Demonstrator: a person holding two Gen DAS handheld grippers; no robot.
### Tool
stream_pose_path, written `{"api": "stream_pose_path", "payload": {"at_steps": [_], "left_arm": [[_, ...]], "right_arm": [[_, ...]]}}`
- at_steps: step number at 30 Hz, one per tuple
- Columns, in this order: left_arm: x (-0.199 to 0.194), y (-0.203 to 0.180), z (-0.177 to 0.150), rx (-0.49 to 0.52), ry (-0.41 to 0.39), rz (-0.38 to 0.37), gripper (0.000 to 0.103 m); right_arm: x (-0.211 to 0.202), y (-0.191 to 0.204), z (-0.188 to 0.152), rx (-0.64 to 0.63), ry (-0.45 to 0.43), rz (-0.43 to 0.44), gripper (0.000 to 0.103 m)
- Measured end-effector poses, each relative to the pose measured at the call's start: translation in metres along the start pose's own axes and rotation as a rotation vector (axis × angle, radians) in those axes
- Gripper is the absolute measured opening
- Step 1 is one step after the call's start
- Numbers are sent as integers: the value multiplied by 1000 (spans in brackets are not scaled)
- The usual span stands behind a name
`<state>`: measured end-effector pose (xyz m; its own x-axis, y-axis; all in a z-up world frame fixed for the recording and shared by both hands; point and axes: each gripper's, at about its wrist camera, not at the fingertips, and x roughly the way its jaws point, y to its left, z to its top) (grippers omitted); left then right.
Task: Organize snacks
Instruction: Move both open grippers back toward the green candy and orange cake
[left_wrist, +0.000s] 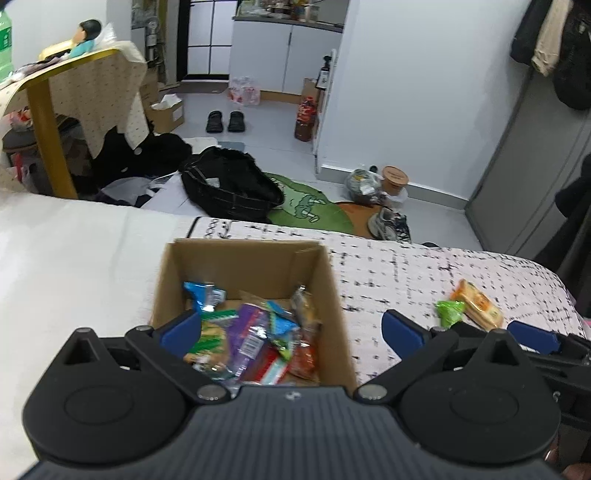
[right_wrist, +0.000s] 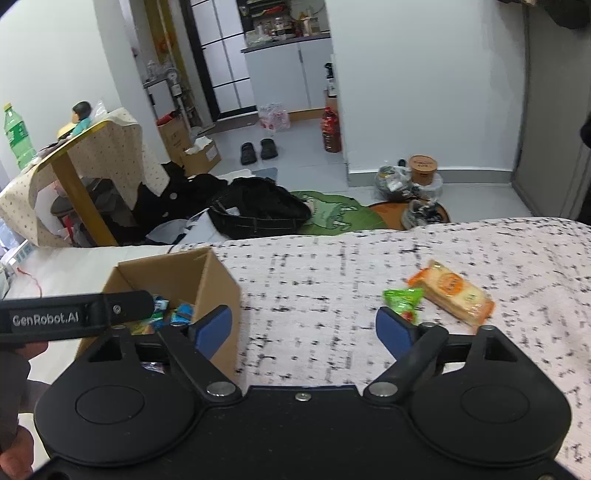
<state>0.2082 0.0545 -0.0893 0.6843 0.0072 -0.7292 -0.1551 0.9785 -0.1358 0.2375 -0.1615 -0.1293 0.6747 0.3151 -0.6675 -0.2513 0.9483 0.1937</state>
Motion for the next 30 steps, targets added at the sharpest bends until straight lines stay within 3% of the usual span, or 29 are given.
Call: {"api": "stream_pose_path", "payload": {"at_steps": [18,30], "left_arm": [[-11,-40,-23,66,29,-14,103],[-1,-72,-32,96,87,-51,103]], "right_arm": [[-38,-65,-21,30,26,-40,103],[-40,-107,-32,54,59,-60,103]]}}
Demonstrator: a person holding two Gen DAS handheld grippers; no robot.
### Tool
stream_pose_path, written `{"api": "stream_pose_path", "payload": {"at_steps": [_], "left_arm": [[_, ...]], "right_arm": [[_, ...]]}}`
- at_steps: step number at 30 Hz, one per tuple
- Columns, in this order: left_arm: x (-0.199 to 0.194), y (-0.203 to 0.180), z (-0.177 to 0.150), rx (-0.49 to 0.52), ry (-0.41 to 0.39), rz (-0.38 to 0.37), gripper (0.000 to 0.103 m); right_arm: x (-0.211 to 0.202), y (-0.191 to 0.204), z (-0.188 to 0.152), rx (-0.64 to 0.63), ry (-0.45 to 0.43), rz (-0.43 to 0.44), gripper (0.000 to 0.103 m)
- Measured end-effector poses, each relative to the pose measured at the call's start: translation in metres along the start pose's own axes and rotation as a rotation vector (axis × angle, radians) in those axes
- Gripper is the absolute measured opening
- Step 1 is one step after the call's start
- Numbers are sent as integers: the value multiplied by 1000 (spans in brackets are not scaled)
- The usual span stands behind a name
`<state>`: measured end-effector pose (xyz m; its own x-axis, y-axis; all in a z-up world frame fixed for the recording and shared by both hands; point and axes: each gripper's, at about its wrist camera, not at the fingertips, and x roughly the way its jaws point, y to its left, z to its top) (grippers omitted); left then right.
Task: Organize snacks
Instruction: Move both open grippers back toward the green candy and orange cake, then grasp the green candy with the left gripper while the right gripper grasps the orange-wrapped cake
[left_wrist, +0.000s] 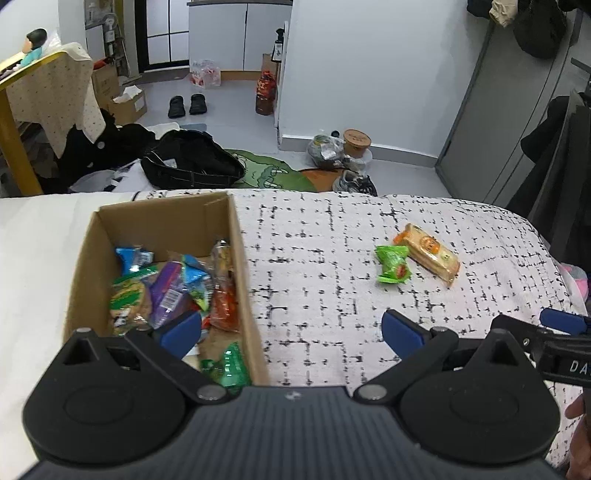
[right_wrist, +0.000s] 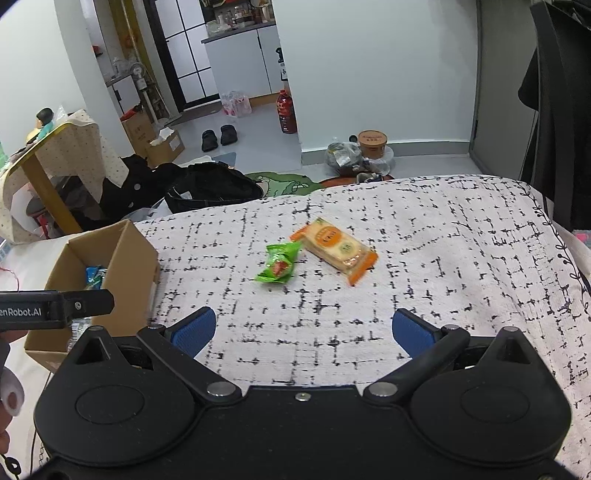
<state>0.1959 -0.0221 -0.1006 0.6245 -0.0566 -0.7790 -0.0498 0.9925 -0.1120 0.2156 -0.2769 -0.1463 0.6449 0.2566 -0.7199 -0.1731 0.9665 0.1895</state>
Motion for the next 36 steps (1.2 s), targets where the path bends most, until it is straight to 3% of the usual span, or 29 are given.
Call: {"api": "stream_pose_path", "payload": {"at_steps": [11,19,36], "left_arm": [[14,-34,10,41,-5,-25,102],[43,-59,13,44,36,-69,101],[99,-99,32,27,56,-65,91]], "right_arm": [[11,-30,1,-13,0,3,103],[20,-47,7,-39,-32,-22,103],[52,-73,27,-104,-23,28,99]]}}
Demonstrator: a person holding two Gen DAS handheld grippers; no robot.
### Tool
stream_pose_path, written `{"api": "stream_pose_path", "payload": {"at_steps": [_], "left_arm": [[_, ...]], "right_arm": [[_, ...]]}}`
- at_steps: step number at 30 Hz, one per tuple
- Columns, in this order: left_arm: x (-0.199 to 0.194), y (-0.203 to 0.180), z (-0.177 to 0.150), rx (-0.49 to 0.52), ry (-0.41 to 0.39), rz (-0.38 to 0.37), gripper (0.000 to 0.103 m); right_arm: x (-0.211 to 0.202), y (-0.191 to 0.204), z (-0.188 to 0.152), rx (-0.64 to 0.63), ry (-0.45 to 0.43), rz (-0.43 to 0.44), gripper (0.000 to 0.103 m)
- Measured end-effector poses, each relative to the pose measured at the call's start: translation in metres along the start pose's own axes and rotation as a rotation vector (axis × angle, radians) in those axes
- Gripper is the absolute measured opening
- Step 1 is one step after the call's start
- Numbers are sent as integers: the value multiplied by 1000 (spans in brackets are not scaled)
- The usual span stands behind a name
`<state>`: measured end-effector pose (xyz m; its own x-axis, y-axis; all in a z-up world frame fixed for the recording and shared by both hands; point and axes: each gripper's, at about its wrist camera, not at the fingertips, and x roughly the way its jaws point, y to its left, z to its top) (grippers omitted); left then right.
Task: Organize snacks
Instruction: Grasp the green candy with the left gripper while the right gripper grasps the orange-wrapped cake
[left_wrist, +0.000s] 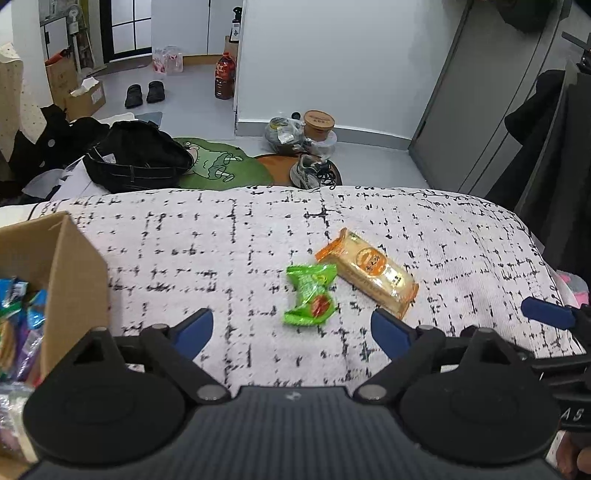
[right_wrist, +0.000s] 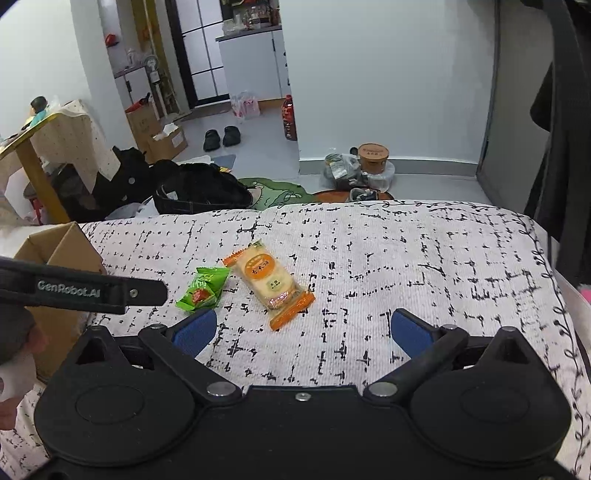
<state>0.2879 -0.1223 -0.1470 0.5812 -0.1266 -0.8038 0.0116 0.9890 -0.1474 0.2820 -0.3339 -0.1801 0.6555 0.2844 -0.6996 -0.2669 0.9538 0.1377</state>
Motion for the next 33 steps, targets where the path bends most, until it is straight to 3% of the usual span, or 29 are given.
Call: {"api": "stream_pose_path", "payload": {"at_steps": [9,15,18,21,22,26,33], "left_arm": [[40,-9,12,-54,71,-18,81],[68,-8,15,-88,107,0,67],[81,-7,15,-98,131,1,56],[85,-3,14,-105,134,14,38],[84,0,15,-110,129,20,27],[75,14,17,-160,125,25,27],[55,24,20,-152,91,47,27]], "right_arm": [[30,-3,6,-28,37,51,88],[40,-3,11,-50,43,72,86],[46,-3,13,-60,51,74,84],[52,0,15,-66,62,83,82],[54,1,16,-75,62,86,82],[60,11,19,-113,70,107,78],[72,23,25,-149,81,124,73]]}}
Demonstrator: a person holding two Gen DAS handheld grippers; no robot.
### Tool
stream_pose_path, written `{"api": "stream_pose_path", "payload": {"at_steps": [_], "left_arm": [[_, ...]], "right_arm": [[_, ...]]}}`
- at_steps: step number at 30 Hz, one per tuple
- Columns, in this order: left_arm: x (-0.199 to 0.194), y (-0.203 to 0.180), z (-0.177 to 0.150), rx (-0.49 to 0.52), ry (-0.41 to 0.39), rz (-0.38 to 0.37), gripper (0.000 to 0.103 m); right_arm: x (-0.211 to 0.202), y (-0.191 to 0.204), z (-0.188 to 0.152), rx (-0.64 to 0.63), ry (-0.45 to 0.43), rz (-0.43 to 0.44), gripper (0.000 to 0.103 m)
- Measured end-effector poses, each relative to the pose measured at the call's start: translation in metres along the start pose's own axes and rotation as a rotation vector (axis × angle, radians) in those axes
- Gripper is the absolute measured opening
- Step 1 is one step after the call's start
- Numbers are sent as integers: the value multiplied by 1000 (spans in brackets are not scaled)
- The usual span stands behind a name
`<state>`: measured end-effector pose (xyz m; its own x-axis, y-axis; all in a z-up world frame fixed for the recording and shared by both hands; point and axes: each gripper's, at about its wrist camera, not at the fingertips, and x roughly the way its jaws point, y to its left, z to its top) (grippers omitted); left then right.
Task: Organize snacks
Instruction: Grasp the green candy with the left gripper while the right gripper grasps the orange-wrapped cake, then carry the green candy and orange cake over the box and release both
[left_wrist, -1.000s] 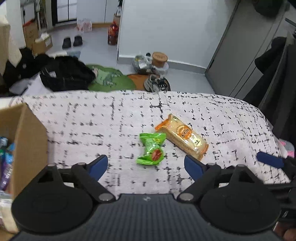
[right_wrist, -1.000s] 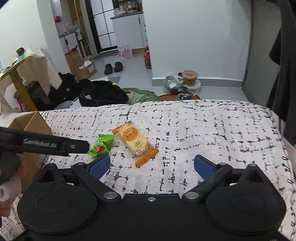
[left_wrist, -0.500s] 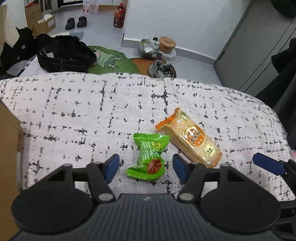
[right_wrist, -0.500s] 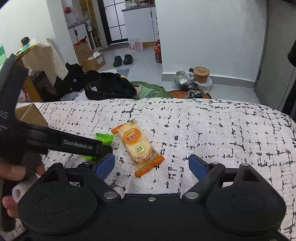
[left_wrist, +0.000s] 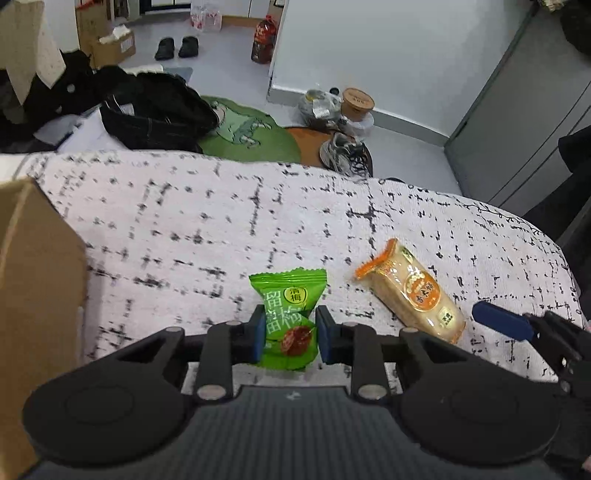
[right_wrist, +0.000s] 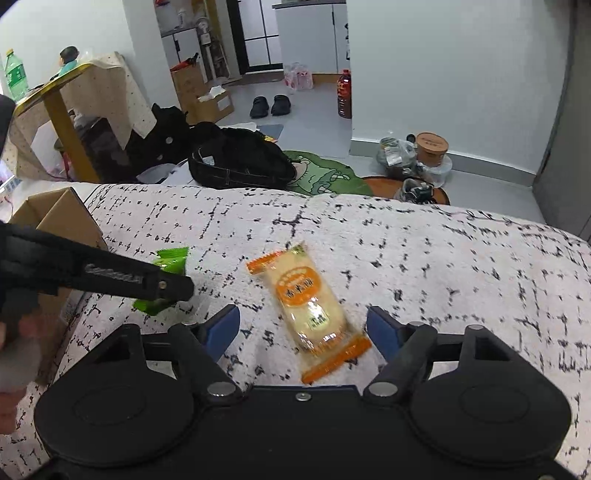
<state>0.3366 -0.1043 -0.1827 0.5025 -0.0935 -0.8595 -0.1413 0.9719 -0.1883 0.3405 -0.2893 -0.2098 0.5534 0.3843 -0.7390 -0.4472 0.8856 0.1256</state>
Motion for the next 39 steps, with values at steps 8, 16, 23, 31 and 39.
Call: {"api": "stream_pose_path", "payload": {"at_steps": [8,16,23,31,39], "left_arm": [[-14,11,-6,10,1,19,27],[-30,20,-12,23,-14,11,27],[-43,19,-20,51,-34,-23,27],[-64,18,-29,99,-64,-46,27],[-93,20,-31,147,-79,-59,27]], "right_arm": [[12,9,10,-45,3,-21,62],[19,17,2,-37,83,-75,35],[-8,23,-4,19,68,-107,34],[-35,32,-9,75,61,-151,34],[-72,49,-6,142,37,-139,32]]}}
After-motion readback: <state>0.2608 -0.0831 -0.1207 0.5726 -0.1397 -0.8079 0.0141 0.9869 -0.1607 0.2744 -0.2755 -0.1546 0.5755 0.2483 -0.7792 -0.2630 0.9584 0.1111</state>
